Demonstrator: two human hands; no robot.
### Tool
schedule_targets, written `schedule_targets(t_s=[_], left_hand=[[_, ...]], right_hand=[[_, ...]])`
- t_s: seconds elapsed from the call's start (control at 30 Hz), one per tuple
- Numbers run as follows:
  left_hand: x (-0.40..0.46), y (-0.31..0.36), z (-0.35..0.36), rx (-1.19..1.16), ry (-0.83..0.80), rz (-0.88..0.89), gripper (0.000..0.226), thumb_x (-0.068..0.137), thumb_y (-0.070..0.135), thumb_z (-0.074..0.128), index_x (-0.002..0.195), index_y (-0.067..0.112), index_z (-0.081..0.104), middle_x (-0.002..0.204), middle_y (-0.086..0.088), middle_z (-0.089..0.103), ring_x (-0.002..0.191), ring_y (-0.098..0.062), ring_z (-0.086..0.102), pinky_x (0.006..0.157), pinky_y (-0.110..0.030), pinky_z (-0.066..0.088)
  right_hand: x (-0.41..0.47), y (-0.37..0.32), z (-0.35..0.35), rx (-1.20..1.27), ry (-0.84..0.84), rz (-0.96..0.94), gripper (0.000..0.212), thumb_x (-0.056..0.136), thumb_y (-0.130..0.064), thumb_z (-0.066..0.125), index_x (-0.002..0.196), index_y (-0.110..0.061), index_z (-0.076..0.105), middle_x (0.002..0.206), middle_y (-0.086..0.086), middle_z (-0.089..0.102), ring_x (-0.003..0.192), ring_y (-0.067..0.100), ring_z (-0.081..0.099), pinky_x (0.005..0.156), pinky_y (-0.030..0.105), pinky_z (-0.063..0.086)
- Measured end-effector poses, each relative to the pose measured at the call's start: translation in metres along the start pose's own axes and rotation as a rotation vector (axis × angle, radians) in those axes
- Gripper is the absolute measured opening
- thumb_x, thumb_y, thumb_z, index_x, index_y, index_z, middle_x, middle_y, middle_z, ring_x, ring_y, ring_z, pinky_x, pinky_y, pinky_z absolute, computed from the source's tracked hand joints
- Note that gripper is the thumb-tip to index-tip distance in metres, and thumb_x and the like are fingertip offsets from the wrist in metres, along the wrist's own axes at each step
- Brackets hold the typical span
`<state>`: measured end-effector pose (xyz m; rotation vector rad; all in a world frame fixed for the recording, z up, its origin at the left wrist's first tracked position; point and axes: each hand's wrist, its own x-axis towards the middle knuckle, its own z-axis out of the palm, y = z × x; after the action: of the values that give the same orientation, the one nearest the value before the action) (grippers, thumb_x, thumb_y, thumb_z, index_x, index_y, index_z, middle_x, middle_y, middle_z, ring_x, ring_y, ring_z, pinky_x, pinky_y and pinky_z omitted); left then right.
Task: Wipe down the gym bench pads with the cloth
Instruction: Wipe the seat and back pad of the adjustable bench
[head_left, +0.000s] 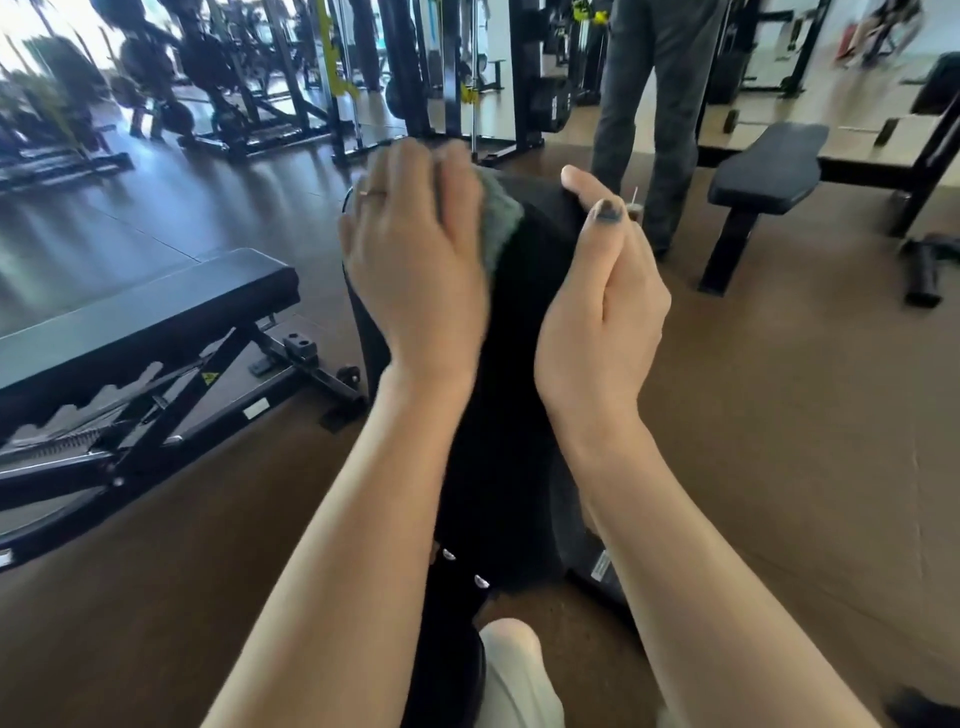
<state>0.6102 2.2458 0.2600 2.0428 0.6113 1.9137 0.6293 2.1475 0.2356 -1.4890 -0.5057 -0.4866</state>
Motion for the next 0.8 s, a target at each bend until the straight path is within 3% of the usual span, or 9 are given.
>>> schedule_targets(t_s=[0.07, 0.13, 0.23, 0.3, 0.4, 0.5, 0.6, 0.67, 0.8], left_hand=[[0.012, -0.016, -0.003, 0.011, -0.019, -0.121, 0.051, 0.104, 0.045, 0.034, 0.099, 0.004, 0.064, 0.098, -0.001, 0.068, 0.1, -0.024, 0.063, 0.095, -0.044, 0.045], [0.016, -0.019, -0.007, 0.062, -0.028, -0.101, 0.054, 0.104, 0.049, 0.034, 0.104, 0.006, 0.065, 0.102, 0.001, 0.067, 0.104, -0.022, 0.061, 0.096, -0.038, 0.042], [0.019, -0.003, -0.01, 0.087, -0.007, 0.089, 0.046, 0.103, 0.047, 0.045, 0.097, 0.007, 0.068, 0.094, 0.002, 0.067, 0.091, -0.017, 0.063, 0.087, -0.026, 0.036], [0.022, 0.01, -0.007, 0.077, 0.009, 0.266, 0.039, 0.102, 0.042, 0.053, 0.088, 0.009, 0.068, 0.085, 0.003, 0.066, 0.08, -0.015, 0.064, 0.087, -0.027, 0.04], [0.029, 0.018, -0.003, -0.03, -0.241, 0.282, 0.037, 0.104, 0.042, 0.048, 0.09, 0.013, 0.067, 0.079, 0.015, 0.056, 0.072, -0.007, 0.055, 0.083, -0.031, 0.048], [0.033, 0.01, -0.01, -0.079, -0.449, 0.298, 0.033, 0.105, 0.035, 0.043, 0.096, 0.012, 0.065, 0.087, 0.018, 0.05, 0.08, -0.004, 0.051, 0.084, -0.03, 0.046], [0.028, 0.009, -0.018, -0.093, -0.479, 0.392, 0.027, 0.103, 0.024, 0.043, 0.102, 0.007, 0.064, 0.098, 0.007, 0.053, 0.093, -0.014, 0.053, 0.094, -0.039, 0.044], [0.024, 0.013, -0.019, -0.077, -0.454, 0.429, 0.024, 0.101, 0.023, 0.046, 0.102, 0.008, 0.065, 0.099, 0.004, 0.057, 0.097, -0.019, 0.056, 0.096, -0.038, 0.044], [0.023, 0.021, -0.015, -0.166, -0.476, 0.441, 0.019, 0.097, 0.027, 0.056, 0.091, 0.012, 0.067, 0.09, 0.014, 0.054, 0.089, -0.015, 0.058, 0.09, -0.039, 0.048]], right_hand=[[-0.001, -0.001, 0.001, 0.02, 0.013, -0.008, 0.05, 0.109, -0.038, 0.024, 0.138, -0.029, 0.064, 0.088, -0.014, 0.059, 0.087, 0.004, 0.06, 0.085, 0.012, 0.039], [-0.001, -0.001, 0.002, 0.038, 0.031, -0.015, 0.048, 0.109, -0.035, 0.027, 0.136, -0.028, 0.066, 0.087, -0.014, 0.059, 0.085, 0.005, 0.06, 0.085, 0.012, 0.04], [0.0, 0.001, 0.002, 0.044, 0.053, -0.035, 0.046, 0.108, -0.031, 0.03, 0.134, -0.024, 0.068, 0.091, -0.019, 0.059, 0.088, -0.003, 0.059, 0.084, 0.016, 0.044], [0.001, 0.002, 0.002, 0.05, 0.056, -0.057, 0.047, 0.107, -0.032, 0.03, 0.133, -0.024, 0.068, 0.089, -0.015, 0.062, 0.081, 0.001, 0.059, 0.081, 0.027, 0.05], [0.003, 0.004, 0.001, 0.059, 0.055, -0.082, 0.047, 0.108, -0.032, 0.029, 0.134, -0.023, 0.067, 0.088, -0.009, 0.066, 0.076, 0.007, 0.059, 0.076, 0.036, 0.053], [0.002, 0.005, 0.002, 0.044, 0.071, -0.08, 0.047, 0.108, -0.031, 0.03, 0.133, -0.022, 0.068, 0.095, -0.016, 0.063, 0.084, -0.005, 0.059, 0.081, 0.023, 0.05], [0.001, 0.005, 0.003, 0.028, 0.074, -0.081, 0.045, 0.108, -0.03, 0.031, 0.133, -0.022, 0.068, 0.1, -0.022, 0.058, 0.09, -0.018, 0.054, 0.084, 0.011, 0.043], [0.002, 0.005, 0.003, 0.03, 0.069, -0.079, 0.047, 0.108, -0.03, 0.03, 0.133, -0.022, 0.068, 0.103, -0.019, 0.063, 0.093, -0.013, 0.058, 0.084, 0.017, 0.049], [0.002, 0.002, 0.001, 0.064, 0.058, -0.064, 0.052, 0.107, -0.031, 0.024, 0.133, -0.022, 0.068, 0.109, -0.009, 0.071, 0.101, 0.004, 0.065, 0.084, 0.032, 0.054]])
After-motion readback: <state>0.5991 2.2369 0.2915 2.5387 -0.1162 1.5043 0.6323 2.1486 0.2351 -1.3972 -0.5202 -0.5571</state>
